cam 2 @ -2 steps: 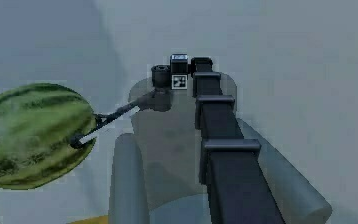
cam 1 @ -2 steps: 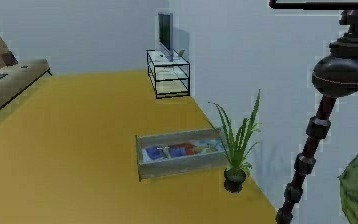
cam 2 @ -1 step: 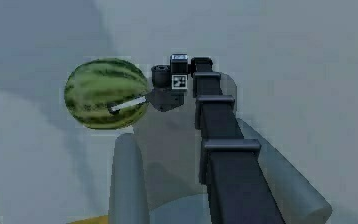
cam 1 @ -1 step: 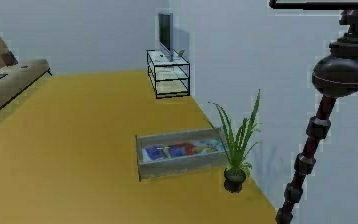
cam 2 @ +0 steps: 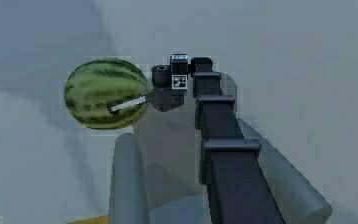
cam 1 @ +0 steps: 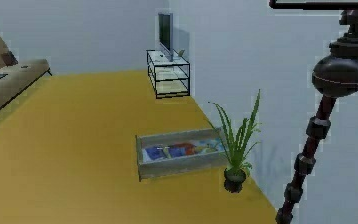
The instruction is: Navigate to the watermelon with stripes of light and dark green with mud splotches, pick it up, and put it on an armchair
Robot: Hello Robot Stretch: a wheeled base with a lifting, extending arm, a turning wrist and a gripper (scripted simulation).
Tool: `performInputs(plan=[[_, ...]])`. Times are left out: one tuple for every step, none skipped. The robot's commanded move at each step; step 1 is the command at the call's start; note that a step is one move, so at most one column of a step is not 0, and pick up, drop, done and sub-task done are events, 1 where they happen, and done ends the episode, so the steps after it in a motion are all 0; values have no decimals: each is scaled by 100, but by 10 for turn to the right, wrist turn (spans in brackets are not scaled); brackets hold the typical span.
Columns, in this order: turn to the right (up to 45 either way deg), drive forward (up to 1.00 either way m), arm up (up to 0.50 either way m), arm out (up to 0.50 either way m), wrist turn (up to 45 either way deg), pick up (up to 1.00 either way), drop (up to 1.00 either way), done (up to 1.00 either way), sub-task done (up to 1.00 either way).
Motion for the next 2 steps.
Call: performInputs(plan=[[0, 0, 0, 0, 450, 0, 0, 0, 0], [0, 0, 0, 0, 0, 0, 100, 0, 0]])
